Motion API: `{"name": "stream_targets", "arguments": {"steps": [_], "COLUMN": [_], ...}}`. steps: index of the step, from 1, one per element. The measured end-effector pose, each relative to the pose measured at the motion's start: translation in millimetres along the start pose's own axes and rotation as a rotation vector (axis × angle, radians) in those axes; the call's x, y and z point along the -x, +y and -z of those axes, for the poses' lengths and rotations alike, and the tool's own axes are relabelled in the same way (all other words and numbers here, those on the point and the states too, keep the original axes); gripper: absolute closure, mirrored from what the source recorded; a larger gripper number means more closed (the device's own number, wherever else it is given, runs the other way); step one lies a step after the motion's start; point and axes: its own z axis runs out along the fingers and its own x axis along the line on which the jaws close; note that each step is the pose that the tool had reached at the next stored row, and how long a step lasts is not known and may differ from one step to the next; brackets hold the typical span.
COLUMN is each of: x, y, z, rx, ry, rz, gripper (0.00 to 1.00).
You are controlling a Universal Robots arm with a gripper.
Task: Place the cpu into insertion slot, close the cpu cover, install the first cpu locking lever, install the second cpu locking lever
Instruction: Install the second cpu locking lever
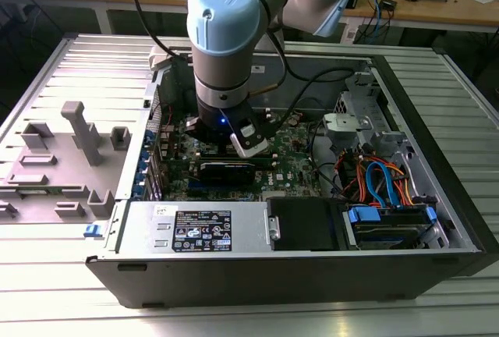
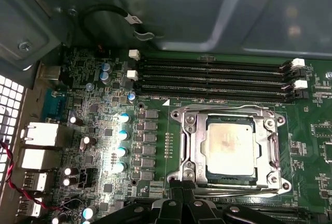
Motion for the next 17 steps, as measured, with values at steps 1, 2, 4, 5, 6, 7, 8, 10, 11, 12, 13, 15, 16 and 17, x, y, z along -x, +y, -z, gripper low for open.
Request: {"name": "stream_targets", "arguments": {"steps": [1,2,4,5,6,7,8,10,11,12,13,15,16,17], "x": [-0.3,-0.9,-2.4,-2.6,-2.7,-2.8,-2.9,-2.9,-3.0,-3.1,-3.1,-3.2,-3.3,-3.4], "y": [0.0,0.0,0.1,0.0,-0.1,-0.2,-0.3,-0.5,-0.6,-0.7,-0.8,-0.9,-1.0,-1.1], "z": [-0.1,-0.2,-0.3,-0.4,-0.6,-1.0,-1.6,-2.4,-3.2,-3.6,-4.0,-4.5,-4.9,-5.2], "rx": [0.0007,0.0010,0.0011,0.0011,0.0010,0.0011,0.0016,0.0022,0.0032,0.0046,0.0061,0.0082,0.0092,0.0101], "ry": [0.0001,0.0005,0.0021,0.0032,0.0039,0.0040,0.0039,0.0039,0.0039,0.0039,0.0038,0.0036,0.0036,0.0037], "rz": [0.000,0.000,0.000,0.000,0.000,-0.001,-0.001,-0.001,-0.001,-0.001,-0.001,-0.001,-0.001,0.000], "gripper": [0.89,0.89,0.89,0.89,0.89,0.89,0.89,0.89,0.89,0.89,0.89,0.89,0.89,0.89]}}
